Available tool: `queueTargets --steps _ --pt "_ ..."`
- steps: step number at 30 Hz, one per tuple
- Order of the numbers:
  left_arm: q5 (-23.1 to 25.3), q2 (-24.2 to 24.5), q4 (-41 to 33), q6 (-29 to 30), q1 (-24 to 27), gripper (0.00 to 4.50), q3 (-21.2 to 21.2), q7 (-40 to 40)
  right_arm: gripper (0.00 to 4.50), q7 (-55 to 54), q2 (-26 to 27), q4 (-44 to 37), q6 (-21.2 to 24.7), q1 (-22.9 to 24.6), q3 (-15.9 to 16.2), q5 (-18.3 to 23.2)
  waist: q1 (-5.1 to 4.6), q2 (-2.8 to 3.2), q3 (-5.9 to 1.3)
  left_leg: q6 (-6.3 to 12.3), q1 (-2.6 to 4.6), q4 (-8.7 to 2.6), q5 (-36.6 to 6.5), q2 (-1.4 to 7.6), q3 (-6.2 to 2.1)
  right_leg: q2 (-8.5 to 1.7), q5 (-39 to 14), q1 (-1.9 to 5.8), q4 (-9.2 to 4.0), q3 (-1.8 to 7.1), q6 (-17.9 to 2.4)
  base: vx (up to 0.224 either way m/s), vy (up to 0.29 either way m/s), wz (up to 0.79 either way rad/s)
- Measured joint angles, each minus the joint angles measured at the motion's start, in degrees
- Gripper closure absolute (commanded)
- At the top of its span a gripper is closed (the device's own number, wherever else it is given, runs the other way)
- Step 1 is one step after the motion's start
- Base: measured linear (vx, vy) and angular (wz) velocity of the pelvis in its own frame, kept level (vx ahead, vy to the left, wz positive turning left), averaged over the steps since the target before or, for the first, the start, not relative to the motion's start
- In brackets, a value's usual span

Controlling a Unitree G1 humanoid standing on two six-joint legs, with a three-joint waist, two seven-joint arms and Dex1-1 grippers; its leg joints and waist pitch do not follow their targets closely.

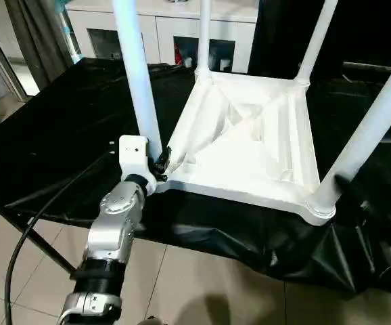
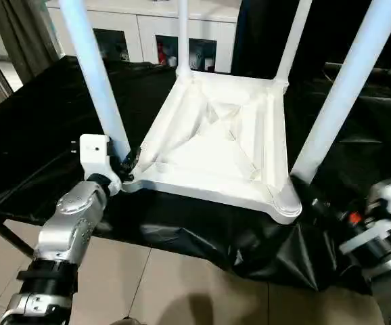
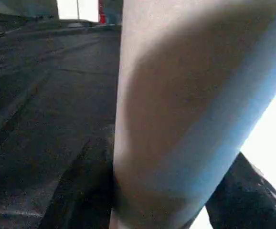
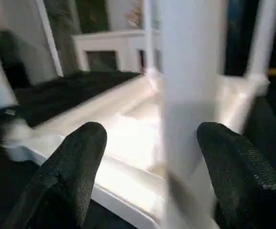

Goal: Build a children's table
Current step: Flip table

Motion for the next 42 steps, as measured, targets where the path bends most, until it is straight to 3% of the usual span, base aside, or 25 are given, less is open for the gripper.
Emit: queueTargets --steps 6,12,16,25,29,37,42 --pt "2.0 -0.24 4.04 -2.16 -2.35 2.39 -0.79 1.54 1.08 1.5 -0.22 3.5 -0.97 -0.03 3.06 -2.16 -0.17 -0.4 0.27 -0.07 -0.04 -0.02 -0.03 -0.01 0.06 -0.03 0.07 0.01 -0.06 0.01 0.08 0.0 0.0 0.0" --pt "2.86 0.11 4.72 -3.75 -2.77 2.42 -1.08 1.82 1.08 3.79 0.11 2.57 -1.33 1.87 11.11 -6.92 -0.45 -0.49 0.48 -0.07 -0.12 -0.03 -0.03 0.0 0.06 -0.04 0.07 0.0 -0.12 0.01 0.09 0.0 0.0 0.0" --pt "2.89 0.08 5.85 -4.27 -4.71 2.43 -0.91 2.03 1.08 2.99 2.14 2.97 -0.76 0.17 15.78 -9.47 -0.88 -0.36 1.34 -0.07 -0.37 -0.06 -0.03 -0.02 0.06 -0.04 0.07 -0.11 -0.2 0.04 0.1 0.0 0.0 0.0" --pt "0.98 -3.22 1.29 0.39 -5.89 2.43 0.92 3.19 1.08 -4.49 8.9 6.73 2.01 -5.97 20.84 -12.86 -1.26 -0.16 3.07 0.11 -1.08 -0.24 0.08 -0.03 0.19 -0.07 0.18 -0.48 -0.39 0.12 -0.12 0.0 0.0 0.0" --pt "0.06 -5.64 -2.03 3.86 -5.76 2.42 1.44 4.95 0.74 -7.14 11.73 7.47 3.33 -7.16 21.14 -12.82 -1.27 0.17 3.23 0.58 -1.77 -0.24 0.45 -0.08 0.27 -0.15 0.17 -1.13 -0.37 0.12 -0.14 0.0 0.0 0.0" --pt "-7.46 -9.32 -5.2 8.13 -5.68 2.42 6.76 6.36 0.03 -10.36 14.27 8.54 5.69 -8.44 18.93 -10.77 -2.29 0.04 3.36 0.6 -1.72 -0.4 0.43 -0.04 0.34 -0.15 0.08 -1.2 -0.35 0.09 -0.21 0.0 0.0 0.0" --pt "-8.11 -9.56 -8.12 10.27 -4.99 2.42 7.54 7.07 0.0 -11.9 16.99 11.15 5.76 -11.94 17.66 -9.43 -3.08 -0.13 3.47 0.6 -1.72 -0.4 0.44 -0.05 0.36 -0.15 0.08 -1.2 -0.35 0.11 -0.2 0.0 0.0 0.0"
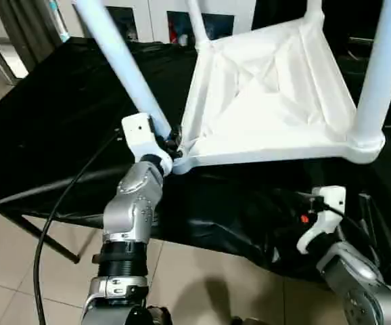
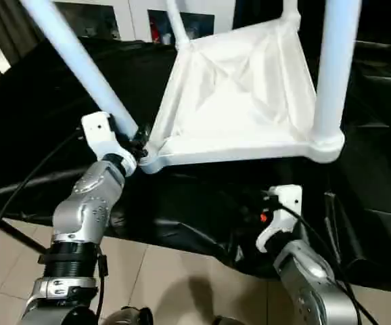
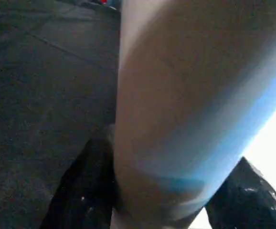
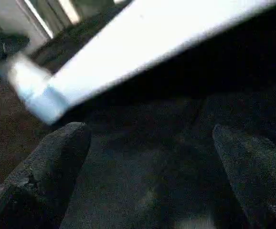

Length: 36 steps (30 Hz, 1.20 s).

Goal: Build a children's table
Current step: Flip table

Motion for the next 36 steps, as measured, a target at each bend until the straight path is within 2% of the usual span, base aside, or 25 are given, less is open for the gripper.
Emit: queueTargets --steps 7,14,21,27,31,36 --pt "-0.21 -0.38 -2.76 2.13 0.88 2.42 -0.56 0.71 0.0 -0.74 6.09 2.97 -0.87 -7.99 -2.48 5.49 -0.04 -0.08 0.04 0.03 -0.03 -0.01 0.0 0.0 0.04 0.0 -0.06 -0.08 0.08 0.01 -0.1 0.0 0.0 0.0" --pt "-0.2 -0.48 -3.45 3.51 0.94 2.42 -0.3 1.69 0.0 -4.4 8.83 11.01 -2.02 -14.53 -4.16 4.78 -0.7 -0.07 0.04 0.07 0.07 0.04 0.11 0.03 0.11 0.0 -0.05 -0.13 0.34 0.06 -0.11 0.0 0.0 0.0" --pt "-1.27 -1.09 -3.65 3.71 0.96 2.42 -0.09 1.63 0.0 -7.14 9.46 14.32 -1.57 -15.74 -6.26 5.06 -0.02 -0.12 0.05 0.07 0.02 0.04 0.11 0.03 0.16 -0.01 -0.08 -0.14 0.34 0.05 -0.15 0.0 0.0 0.0" --pt "-1.28 -1.12 -3.51 3.67 0.93 2.42 0.2 1.62 0.0 -6.51 9.84 14.58 -1.33 -15.83 -7.51 6.44 0.06 -0.07 0.03 0.09 0.03 0.09 0.13 0.05 0.16 -0.01 -0.08 -0.16 0.45 0.05 -0.15 0.0 0.0 0.0" --pt "-1.28 -1.11 -3.47 3.78 0.93 2.42 0.23 1.51 0.0 -6.54 10.7 17.09 -1.71 -18.73 -10.31 8.88 0.08 -0.04 0.0 0.11 0.02 0.18 0.14 0.06 0.19 -0.01 -0.08 -0.19 0.55 0.07 -0.15 0.0 0.0 0.0" --pt "-1.28 -1.1 -3.43 4.18 0.93 2.42 -0.23 1.16 0.0 -7.32 10.73 22.44 -2.92 -23.78 -12.65 9.65 0.13 -0.01 -0.02 0.13 0.02 0.24 0.15 0.07 0.19 -0.01 -0.08 -0.2 0.63 0.06 -0.15 0.0 0.0 0.0"
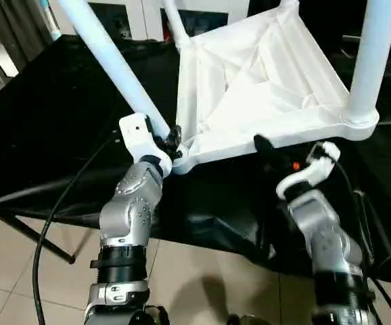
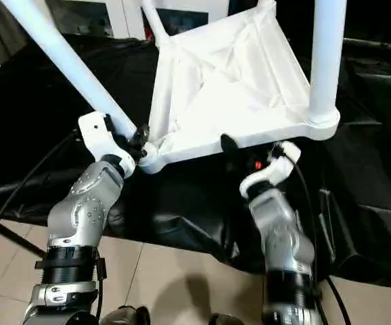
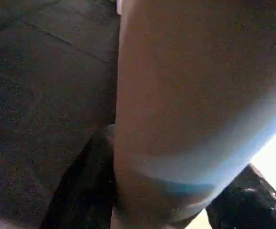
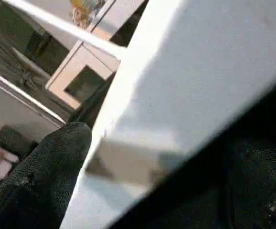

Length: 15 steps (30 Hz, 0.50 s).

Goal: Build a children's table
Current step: Flip table

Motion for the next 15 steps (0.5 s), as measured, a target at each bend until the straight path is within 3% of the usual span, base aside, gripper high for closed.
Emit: queueTargets --steps 9,15 --pt "0.0 0.05 -0.15 0.67 0.11 2.42 -0.62 -0.83 0.0 0.57 0.66 7.47 -0.98 -5.45 -2.47 1.72 0.33 -0.03 -0.01 0.05 -0.04 0.2 0.03 0.0 0.01 -0.06 -0.05 -0.04 0.27 -0.01 -0.08 0.0 0.0 0.0" --pt "0.0 0.04 -1.15 1.36 1.05 2.42 -1.19 -1.12 0.61 1.44 1.23 11.6 -3.06 -8.41 -4.06 2.2 0.19 -0.2 -0.02 0.19 -0.02 0.37 0.13 0.0 0.13 -0.16 -0.08 -0.11 0.65 0.0 -0.13 0.0 0.0 0.0"
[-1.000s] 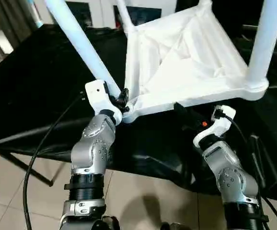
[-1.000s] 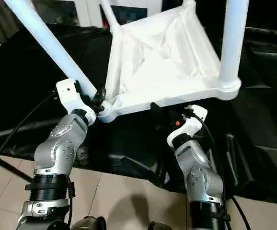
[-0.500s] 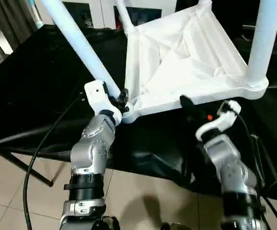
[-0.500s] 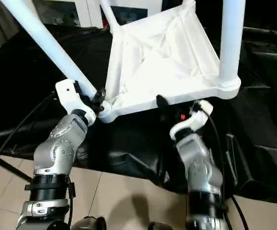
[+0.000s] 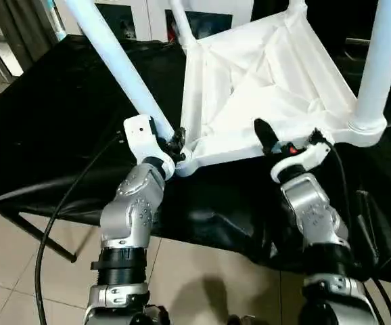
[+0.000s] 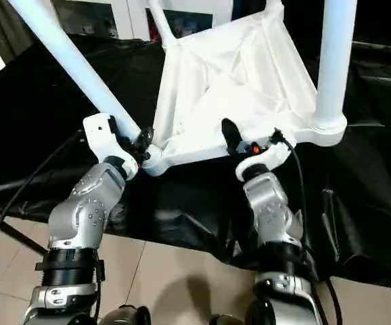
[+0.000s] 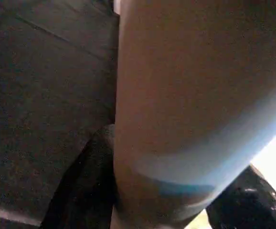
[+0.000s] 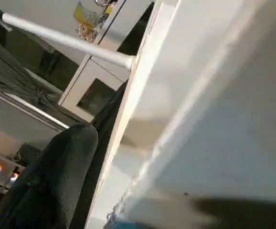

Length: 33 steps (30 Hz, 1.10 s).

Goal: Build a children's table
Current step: Flip table

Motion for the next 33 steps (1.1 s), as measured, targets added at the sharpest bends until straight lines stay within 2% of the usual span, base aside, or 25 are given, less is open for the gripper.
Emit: queueTargets --steps 4,7,9,10,15,16,18,19,20,22,23,27,32,33 --pt "0.0 -0.01 -0.29 0.06 0.34 2.42 -0.13 -0.01 0.8 0.14 0.22 1.5 -0.8 -0.51 -1.0 0.46 -0.03 -0.07 -0.02 0.14 0.05 0.01 0.09 0.01 0.34 -0.19 0.0 -0.05 0.16 -0.01 0.0 0.0 0.0 0.0" --pt "0.0 -0.03 -0.29 0.06 0.35 2.42 -0.29 -0.01 1.2 0.15 0.19 2.44 -1.49 -0.95 -1.58 0.47 -0.1 -0.1 -0.04 0.18 0.03 0.01 0.11 -0.02 0.61 -0.39 0.0 -0.09 0.19 -0.01 0.01 0.0 0.0 0.0" --pt "0.0 -0.05 -0.29 0.06 0.35 2.42 -0.32 -0.01 1.27 0.15 0.19 2.76 -1.88 -1.12 -1.61 0.47 -0.11 -0.17 -0.08 0.19 0.0 0.01 0.11 -0.05 0.64 -0.43 0.01 -0.12 0.19 0.0 0.01 0.0 0.0 0.0" --pt "0.0 -0.05 -0.29 0.06 0.36 2.42 -0.3 -0.01 1.56 0.2 0.18 3.15 -2.09 -1.31 -1.63 0.46 -0.13 -0.24 -0.12 0.21 -0.01 0.02 0.12 -0.06 0.65 -0.45 0.01 -0.13 0.21 0.0 0.01 0.0 0.0 0.0" --pt "-0.22 -0.08 -0.29 0.11 0.53 2.42 -0.32 -0.72 1.8 0.24 -0.17 3.99 -3.01 -1.96 -1.97 0.21 -0.01 -0.33 -0.17 0.28 -0.06 0.04 0.17 -0.06 0.66 -0.46 0.01 -0.21 0.32 -0.01 0.02 0.0 0.0 0.0" --pt "-0.41 -0.08 -0.29 0.16 0.59 2.42 -0.33 -1.04 2.02 0.24 -0.18 4.01 -3.24 -2.04 -2.26 0.16 0.04 -0.33 -0.17 0.29 -0.07 0.06 0.17 -0.06 0.66 -0.47 0.01 -0.24 0.37 -0.01 0.02 0.0 0.0 0.0" --pt "-0.68 -0.02 -0.28 0.34 0.59 2.42 -0.3 -1.46 2.11 0.25 -0.18 4.05 -3.4 -2.12 -2.57 0.14 0.08 -0.33 -0.17 0.29 -0.12 0.13 0.18 -0.06 0.67 -0.48 0.01 -0.31 0.48 -0.01 0.02 0.0 0.0 0.0" --pt "-1.61 0.11 -0.3 1.04 0.59 1.86 -0.02 -2.25 2.19 0.23 -0.19 4.05 -3.64 -2.22 -2.87 0.49 0.11 -0.33 -0.18 0.29 -0.16 0.19 0.18 -0.06 0.68 -0.5 0.01 -0.39 0.57 0.0 0.02 0.0 0.0 0.0" --pt "-2.41 0.2 -0.33 1.51 0.59 1.72 0.45 -2.85 2.26 0.2 -0.22 4.05 -3.69 -2.45 -2.89 0.48 0.11 -0.33 -0.18 0.29 -0.17 0.24 0.18 -0.06 0.68 -0.51 0.01 -0.41 0.65 0.01 0.01 0.0 0.0 0.0" --pt "-7.18 -0.34 -0.19 3.87 0.86 1.64 2.3 -4.83 2.34 -0.04 -0.63 4.12 -3.77 -2.59 -3.73 0.66 0.14 -0.47 -0.12 0.34 -0.23 0.35 0.21 -0.04 0.69 -0.51 0.01 -0.48 0.78 0.0 0.01 0.0 0.0 0.0" --pt "-8.06 -0.38 -0.15 4.33 0.99 1.46 2.4 -5.38 2.36 -0.24 -0.84 4.2 -3.78 -2.58 -4.07 0.87 0.23 -0.5 -0.1 0.37 -0.35 0.42 0.24 -0.02 0.69 -0.51 0.01 -0.58 0.85 0.0 0.01 0.0 0.0 0.0" --pt "-10.26 -0.33 -0.09 6.12 1.62 1.1 2.91 -6.64 2.4 -0.85 -1.63 4.4 -3.79 -2.73 -5.01 1.77 0.5 -0.52 -0.08 0.48 -0.52 0.56 0.32 -0.02 0.72 -0.58 0.01 -0.71 1.01 -0.02 0.02 0.0 0.0 0.0" --pt "-11.29 0.89 -0.69 8.54 3.45 0.87 2.77 -8.4 2.41 -2.59 -3.8 5.73 -4.7 -4.97 -5.72 1.7 1.64 -0.5 -0.1 0.57 -0.98 0.81 0.38 0.02 0.72 -0.6 0.12 -0.95 1.07 -0.08 0.08 0.0 0.0 0.0" --pt "-11.39 1.27 -0.91 9.42 4.01 0.71 2.71 -8.51 2.41 -2.91 -4.28 5.73 -4.93 -5.22 -5.76 1.59 1.85 -0.5 -0.1 0.58 -1.03 0.84 0.39 0.03 0.71 -0.62 0.12 -0.96 1.07 -0.1 0.08 0.0 0.0 0.0"
